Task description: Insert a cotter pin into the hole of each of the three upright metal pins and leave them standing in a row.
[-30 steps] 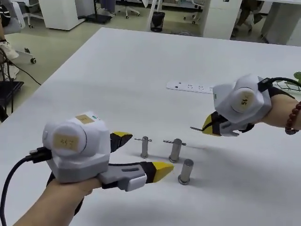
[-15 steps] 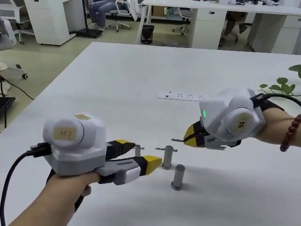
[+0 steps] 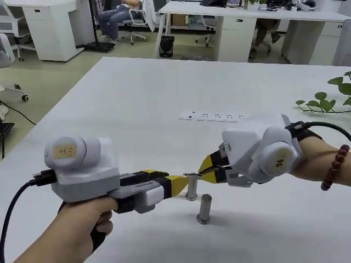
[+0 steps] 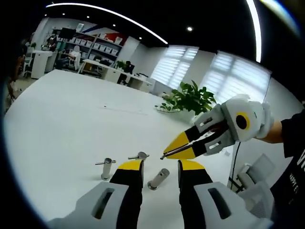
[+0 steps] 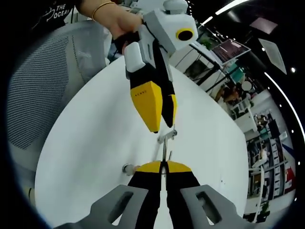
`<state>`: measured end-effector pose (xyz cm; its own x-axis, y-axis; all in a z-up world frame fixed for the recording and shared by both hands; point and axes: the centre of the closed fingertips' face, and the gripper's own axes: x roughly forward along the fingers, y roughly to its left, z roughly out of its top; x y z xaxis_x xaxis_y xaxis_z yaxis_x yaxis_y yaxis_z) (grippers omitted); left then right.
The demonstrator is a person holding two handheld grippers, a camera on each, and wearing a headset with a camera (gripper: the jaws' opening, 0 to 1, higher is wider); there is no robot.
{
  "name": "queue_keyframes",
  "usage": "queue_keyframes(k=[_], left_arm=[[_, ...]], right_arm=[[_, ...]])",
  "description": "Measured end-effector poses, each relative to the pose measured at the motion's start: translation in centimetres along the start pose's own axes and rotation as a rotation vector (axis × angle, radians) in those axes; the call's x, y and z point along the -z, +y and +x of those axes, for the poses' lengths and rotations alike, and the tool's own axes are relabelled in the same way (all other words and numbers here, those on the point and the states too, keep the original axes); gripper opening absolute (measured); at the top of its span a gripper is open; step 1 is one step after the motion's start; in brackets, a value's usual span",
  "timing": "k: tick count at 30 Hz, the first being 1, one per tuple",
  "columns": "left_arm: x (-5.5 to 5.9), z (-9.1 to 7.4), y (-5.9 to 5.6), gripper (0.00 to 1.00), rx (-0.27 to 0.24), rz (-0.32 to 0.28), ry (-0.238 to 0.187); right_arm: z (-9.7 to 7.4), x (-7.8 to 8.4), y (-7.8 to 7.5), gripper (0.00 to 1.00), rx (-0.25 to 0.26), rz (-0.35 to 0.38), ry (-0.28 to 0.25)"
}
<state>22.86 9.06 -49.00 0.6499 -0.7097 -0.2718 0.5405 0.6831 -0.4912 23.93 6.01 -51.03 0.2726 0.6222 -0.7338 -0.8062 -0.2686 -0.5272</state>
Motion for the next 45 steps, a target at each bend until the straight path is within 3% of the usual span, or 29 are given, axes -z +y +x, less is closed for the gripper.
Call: queue_keyframes(k=[9,18,24,31,38,40,43,45], left_arm=[[0.0,0.0,-0.3,0.16,0.028,-0.109,-0.029],[-0.2,0.1,-0.7,0.05,0.045,-0.139,-0.04],[-0.1,0.2,-0.4,0.0,0.031,-0.146,-0.037],[0.2,0.4,-0.5,0.0,0.029,-0.15,-0.027],[0.0,0.5,-0.7,0.0,0.032,-0.133,-0.03],[0.0,0.5,-0.7,0.0,0.033,-0.11,-0.025],[-0.1,0.5,-1.0,0.0,0.039,-0.01,-0.019],[-0.1,0.5,-1.2,0.0,0.043,0.008,-0.014]], right_arm=[[-0.1,-1.7,0.0,0.0,0.021,-0.018,-0.036],[-0.2,-2.3,-0.2,0.0,0.032,-0.022,-0.051],[-0.1,-2.5,-0.1,0.0,0.032,-0.011,-0.057],[0.0,-2.3,0.0,0.0,0.032,0.001,-0.052],[-0.2,-2.2,-0.2,0.0,0.038,0.021,-0.061],[-0.1,-2.2,-0.1,0.0,0.035,0.036,-0.064],[-0.2,-2.1,-0.2,0.0,0.04,0.064,-0.076],[-0.2,-2.1,-0.1,0.0,0.032,0.096,-0.088]])
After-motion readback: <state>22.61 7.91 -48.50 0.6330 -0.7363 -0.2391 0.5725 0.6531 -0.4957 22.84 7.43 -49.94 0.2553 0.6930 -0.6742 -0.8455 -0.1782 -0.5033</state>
